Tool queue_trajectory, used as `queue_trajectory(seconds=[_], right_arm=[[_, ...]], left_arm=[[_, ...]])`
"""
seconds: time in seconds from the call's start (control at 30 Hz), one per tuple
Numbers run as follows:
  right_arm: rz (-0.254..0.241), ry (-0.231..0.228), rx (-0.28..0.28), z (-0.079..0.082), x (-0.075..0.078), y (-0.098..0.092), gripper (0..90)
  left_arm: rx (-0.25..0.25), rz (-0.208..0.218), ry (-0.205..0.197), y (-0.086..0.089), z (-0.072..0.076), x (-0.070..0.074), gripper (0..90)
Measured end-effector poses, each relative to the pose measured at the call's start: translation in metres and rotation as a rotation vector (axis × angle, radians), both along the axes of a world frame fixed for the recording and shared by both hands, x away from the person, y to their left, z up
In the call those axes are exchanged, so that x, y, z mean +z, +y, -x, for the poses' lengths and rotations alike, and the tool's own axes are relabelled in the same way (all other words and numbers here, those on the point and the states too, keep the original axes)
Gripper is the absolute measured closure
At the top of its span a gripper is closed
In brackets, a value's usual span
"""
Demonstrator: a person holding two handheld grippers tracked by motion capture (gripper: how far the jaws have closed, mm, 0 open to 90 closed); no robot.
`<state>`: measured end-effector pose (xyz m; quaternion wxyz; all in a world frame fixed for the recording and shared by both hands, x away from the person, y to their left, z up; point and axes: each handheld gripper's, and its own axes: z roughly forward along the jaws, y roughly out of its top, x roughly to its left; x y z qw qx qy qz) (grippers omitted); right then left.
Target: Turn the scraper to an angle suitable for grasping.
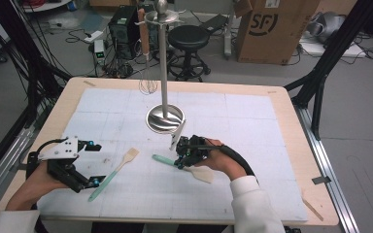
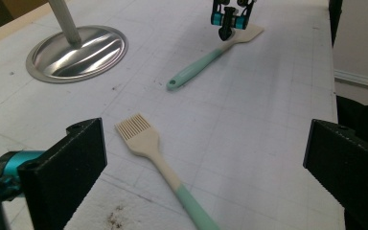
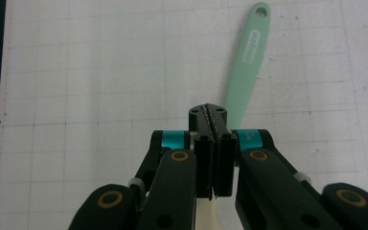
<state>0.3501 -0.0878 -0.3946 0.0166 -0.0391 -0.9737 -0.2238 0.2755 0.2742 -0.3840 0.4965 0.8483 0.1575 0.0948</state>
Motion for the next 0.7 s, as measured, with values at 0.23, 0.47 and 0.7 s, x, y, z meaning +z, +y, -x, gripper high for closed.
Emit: queue_trajectory(seconds=[0.23,0.47,0.7], right_arm=[[0.015,0.019,0.004,0.001,-0.009,0.004,89.3],[0.041,0.030,0.007,0.002,-0.020,0.002,89.3],[0.064,0.025,-0.008,0.003,-0.022,-0.004,89.3]], left_arm=[[0.000,0.006,-0.002,0.001,0.001,0.001,1.7],[-0.002,-0.002,-0.003,0.000,0.001,0.000,1.7],[-0.002,-0.005,-0.001,0.000,0.000,0.000,1.7]])
